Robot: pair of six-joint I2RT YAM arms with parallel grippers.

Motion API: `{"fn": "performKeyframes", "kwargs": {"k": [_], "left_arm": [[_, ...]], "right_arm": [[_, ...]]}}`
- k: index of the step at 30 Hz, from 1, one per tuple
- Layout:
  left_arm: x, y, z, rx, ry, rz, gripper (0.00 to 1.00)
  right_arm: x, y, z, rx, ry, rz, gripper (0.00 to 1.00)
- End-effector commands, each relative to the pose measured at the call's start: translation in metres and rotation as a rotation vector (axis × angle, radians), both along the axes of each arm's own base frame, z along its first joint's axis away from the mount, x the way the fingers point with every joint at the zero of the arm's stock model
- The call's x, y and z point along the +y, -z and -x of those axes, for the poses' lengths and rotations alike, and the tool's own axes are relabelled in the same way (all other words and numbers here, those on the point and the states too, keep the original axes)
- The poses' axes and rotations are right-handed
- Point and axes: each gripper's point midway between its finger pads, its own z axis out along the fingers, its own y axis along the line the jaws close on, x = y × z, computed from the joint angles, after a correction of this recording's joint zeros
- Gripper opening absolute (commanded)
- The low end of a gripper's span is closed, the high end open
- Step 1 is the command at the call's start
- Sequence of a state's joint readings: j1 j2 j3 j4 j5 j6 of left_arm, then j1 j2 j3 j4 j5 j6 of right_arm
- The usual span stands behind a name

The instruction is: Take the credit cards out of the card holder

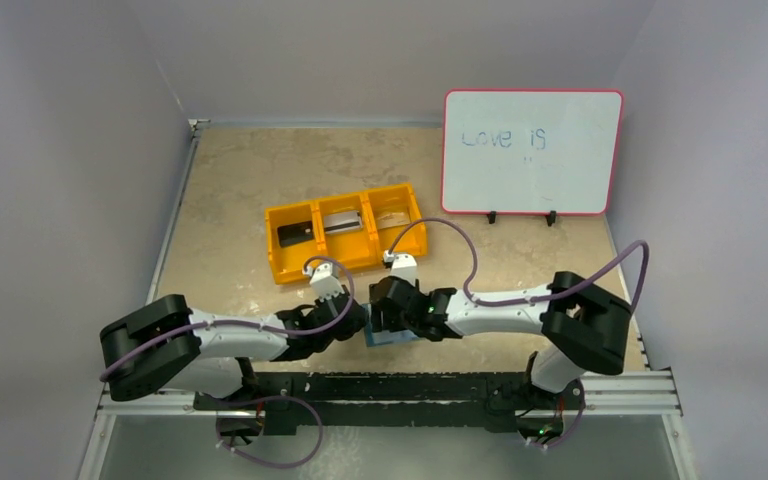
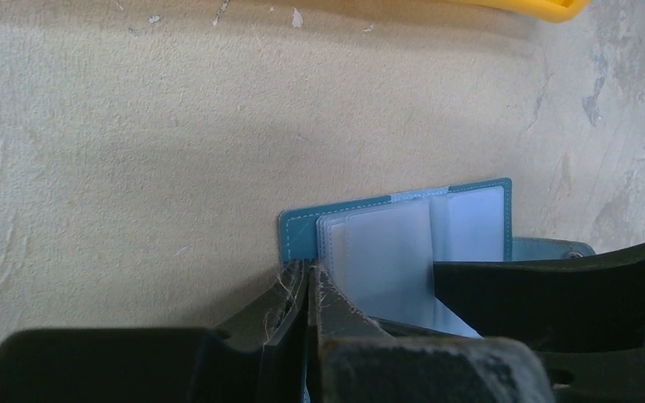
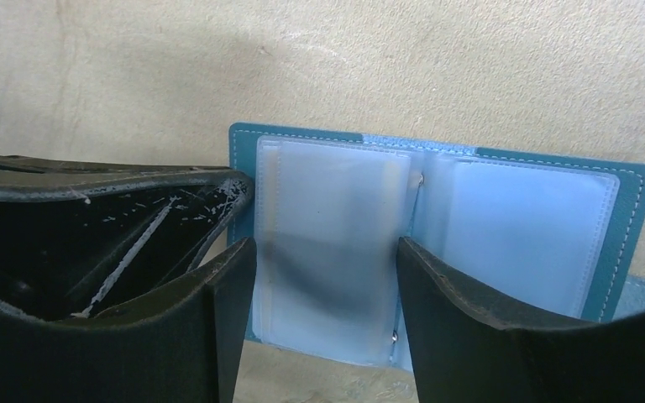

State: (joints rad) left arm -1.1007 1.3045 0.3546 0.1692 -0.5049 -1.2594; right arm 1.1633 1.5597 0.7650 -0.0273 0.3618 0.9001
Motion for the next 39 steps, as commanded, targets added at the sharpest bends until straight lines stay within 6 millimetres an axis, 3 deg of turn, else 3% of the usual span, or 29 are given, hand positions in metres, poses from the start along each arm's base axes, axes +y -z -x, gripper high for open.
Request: {"fn": "performKeyframes", "kwargs": {"k": [1,7,11,16,19,22,25,30,34,39], "left_arm": [[0.024,0.035,0.017,0.081,0.003,-0.1,0.0],[0.026,0.038,0.017,0.085,-0.002,-0.109,0.0],[0.029,0.041,0.018,0.09,-0.003,-0.123,0.0],[0.031,0.044,0.018,0.093,-0.007,-0.137,0.0],[0.031,0.044,0.019,0.094,-0.006,-0.139,0.0],[0.03,0.043,0.018,0.093,-0.002,-0.136,0.0],[0.027,0.042,0.018,0.091,0.002,-0.13,0.0],[0.024,0.039,0.016,0.085,0.006,-0.122,0.0],[0.024,0.039,0.016,0.086,0.007,-0.124,0.0],[0.024,0.039,0.016,0.087,0.008,-0.127,0.0]], "right_arm": [[-0.021,0.02,-0.002,-0.029,0.044,0.177,0.61],[-0.017,0.019,-0.003,-0.044,0.073,0.19,0.37],[-0.021,0.015,0.0,-0.019,0.121,0.187,0.33],[-0.02,-0.003,-0.002,-0.032,0.134,0.099,0.35],[-0.023,-0.009,-0.002,-0.025,0.147,0.071,0.5],[-0.023,-0.022,-0.001,-0.035,0.142,0.019,0.54],[-0.012,-0.042,0.004,-0.037,0.102,-0.101,0.4],[0.018,-0.054,0.02,0.001,0.005,-0.33,0.2],[0.031,-0.047,0.022,0.023,-0.031,-0.319,0.12],[0.033,-0.03,0.015,0.035,-0.003,-0.235,0.07]]}}
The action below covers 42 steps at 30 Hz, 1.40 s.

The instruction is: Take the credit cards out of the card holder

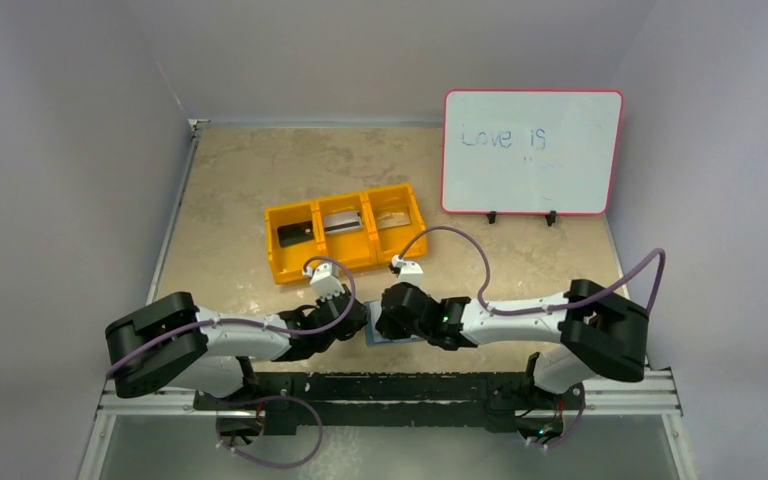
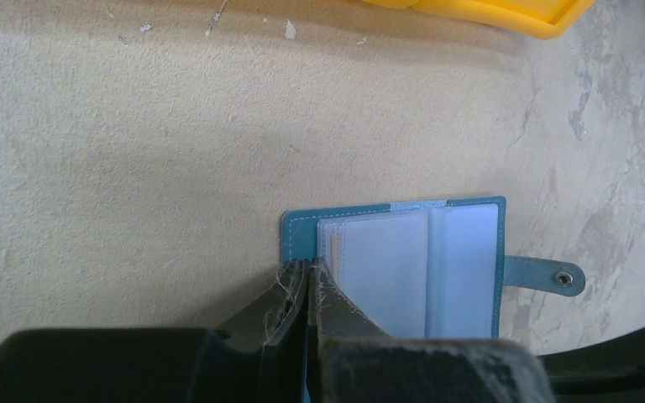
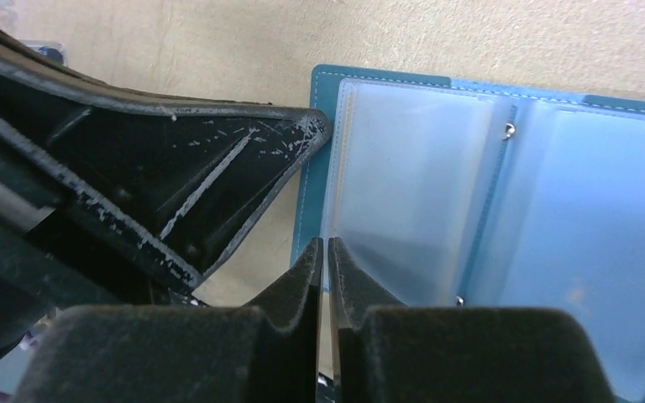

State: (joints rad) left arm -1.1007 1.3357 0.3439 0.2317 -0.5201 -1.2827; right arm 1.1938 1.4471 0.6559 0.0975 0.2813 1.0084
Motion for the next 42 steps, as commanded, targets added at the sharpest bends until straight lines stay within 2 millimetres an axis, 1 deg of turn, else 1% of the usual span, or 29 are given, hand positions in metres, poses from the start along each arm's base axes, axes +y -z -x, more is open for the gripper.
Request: {"fn": "performKeyframes", "kwargs": {"k": [1,6,9,16,20,23,32,35,37,38,40,42], "left_arm": [[0.027,0.037,0.02,0.098,0.034,-0.156,0.0],[0.027,0.037,0.02,0.098,0.035,-0.159,0.0],[0.028,0.038,0.02,0.099,0.035,-0.163,0.0],[0.03,0.041,0.021,0.105,0.035,-0.179,0.0],[0.028,0.043,0.022,0.109,0.04,-0.179,0.0],[0.028,0.042,0.021,0.107,0.042,-0.183,0.0],[0.026,0.041,0.021,0.106,0.05,-0.182,0.0],[0.025,0.041,0.021,0.105,0.053,-0.181,0.0],[0.025,0.041,0.021,0.106,0.057,-0.182,0.0],[0.025,0.04,0.021,0.105,0.056,-0.181,0.0],[0.023,0.039,0.02,0.102,0.058,-0.177,0.0],[0.022,0.037,0.019,0.097,0.057,-0.169,0.0]], "right_arm": [[0.019,-0.01,-0.011,-0.024,0.005,-0.024,0.06],[0.009,0.009,-0.014,-0.015,0.023,0.067,0.05],[-0.006,0.018,-0.017,-0.009,0.076,0.15,0.02],[-0.037,0.031,-0.02,-0.009,0.141,0.302,0.02],[-0.047,0.033,-0.019,-0.003,0.167,0.343,0.02],[-0.059,0.035,-0.021,0.003,0.205,0.368,0.02],[-0.078,0.035,-0.03,0.015,0.234,0.367,0.04],[-0.079,0.028,-0.031,0.001,0.228,0.342,0.07],[-0.074,0.019,-0.032,-0.025,0.188,0.309,0.12],[-0.069,0.012,-0.033,-0.04,0.166,0.285,0.14],[-0.058,-0.006,-0.041,-0.106,0.119,0.242,0.22],[-0.047,-0.022,-0.041,-0.132,0.09,0.171,0.28]]}}
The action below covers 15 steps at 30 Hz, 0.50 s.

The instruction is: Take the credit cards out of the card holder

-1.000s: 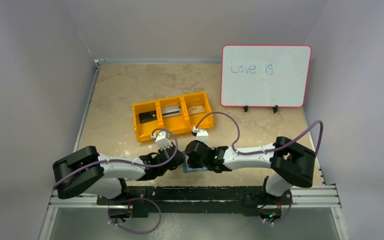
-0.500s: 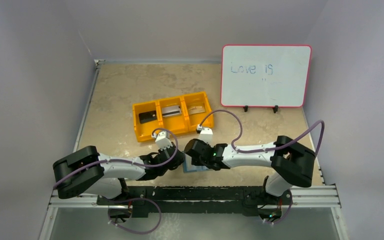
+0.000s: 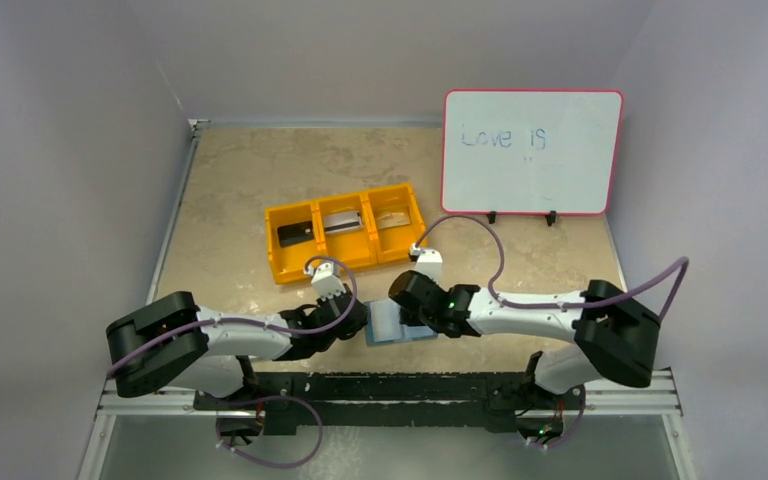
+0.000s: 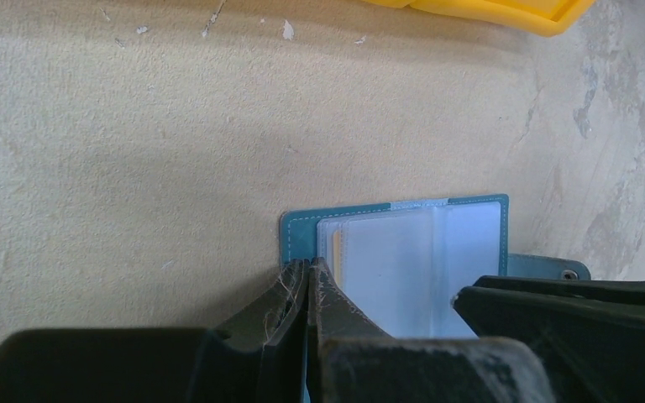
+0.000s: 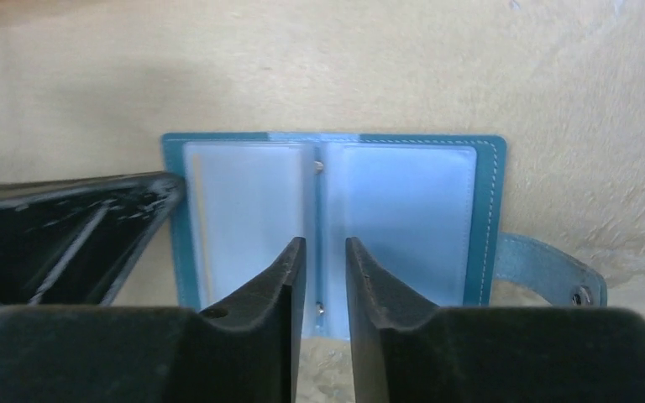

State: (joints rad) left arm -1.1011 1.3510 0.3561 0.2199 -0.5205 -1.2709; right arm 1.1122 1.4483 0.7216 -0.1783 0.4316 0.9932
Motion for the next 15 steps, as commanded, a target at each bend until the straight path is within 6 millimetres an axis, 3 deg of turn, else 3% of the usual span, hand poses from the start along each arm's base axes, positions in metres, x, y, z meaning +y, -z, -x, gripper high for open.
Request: {"fn": "performKeyframes", "kwargs": {"k": [1,4,6,11,15], "left_arm": [[0.022,0.034,0.019,0.091,0.047,-0.145,0.0],[0.021,0.033,0.018,0.089,0.046,-0.143,0.0],[0.021,0.032,0.018,0.088,0.044,-0.138,0.0],[0.022,0.031,0.018,0.083,0.039,-0.133,0.0],[0.023,0.029,0.017,0.077,0.029,-0.116,0.0]], "right_arm": [[0.017,-0.041,-0.008,-0.116,-0.097,-0.106,0.34],[0.03,-0.058,-0.005,-0.167,-0.191,-0.194,0.49],[0.036,-0.058,-0.001,-0.175,-0.248,-0.206,0.57],[0.035,-0.037,0.007,-0.128,-0.247,-0.154,0.72],[0.041,-0.021,0.011,-0.101,-0.257,-0.107,0.76]]}}
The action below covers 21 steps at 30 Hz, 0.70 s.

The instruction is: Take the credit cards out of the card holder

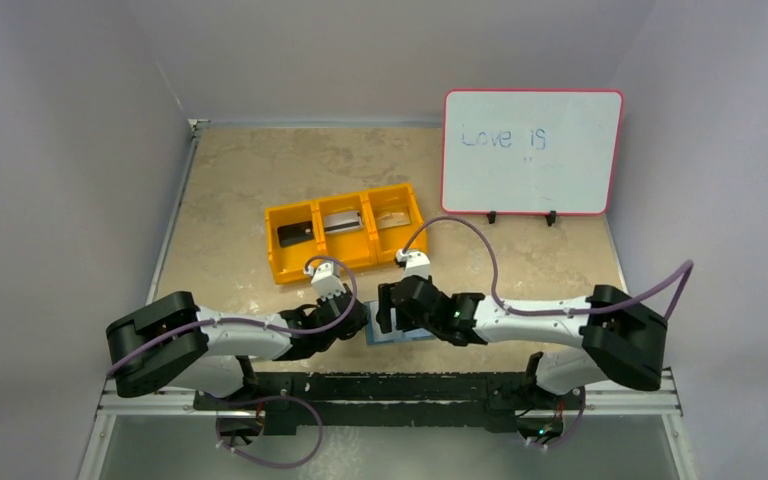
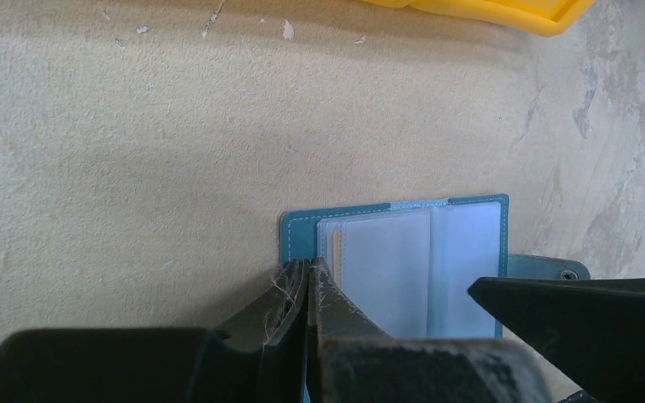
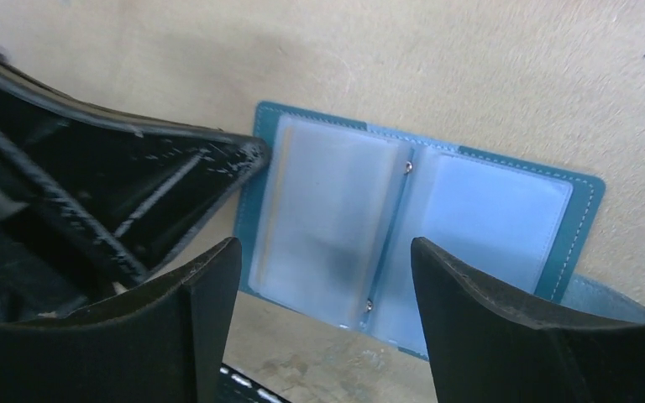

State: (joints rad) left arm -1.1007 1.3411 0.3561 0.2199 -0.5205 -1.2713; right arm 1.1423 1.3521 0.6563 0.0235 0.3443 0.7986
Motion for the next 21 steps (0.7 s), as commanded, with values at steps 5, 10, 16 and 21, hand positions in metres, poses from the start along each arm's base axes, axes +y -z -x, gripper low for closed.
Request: {"fn": "performKeyframes", "kwargs": {"k": [5,10,16,21], "left_arm": [[0.024,0.032,0.018,0.079,0.023,-0.115,0.0],[0.024,0.033,0.019,0.081,0.017,-0.098,0.0],[0.026,0.034,0.019,0.081,0.009,-0.092,0.0],[0.026,0.036,0.019,0.083,0.008,-0.094,0.0]], "right_arm": [[0.016,0.025,0.009,-0.011,-0.03,0.131,0.81],[0.005,0.046,0.013,-0.03,0.01,0.278,0.82],[-0.02,0.066,0.015,-0.063,0.119,0.443,0.78],[-0.016,0.067,0.017,-0.057,0.132,0.402,0.6]]}}
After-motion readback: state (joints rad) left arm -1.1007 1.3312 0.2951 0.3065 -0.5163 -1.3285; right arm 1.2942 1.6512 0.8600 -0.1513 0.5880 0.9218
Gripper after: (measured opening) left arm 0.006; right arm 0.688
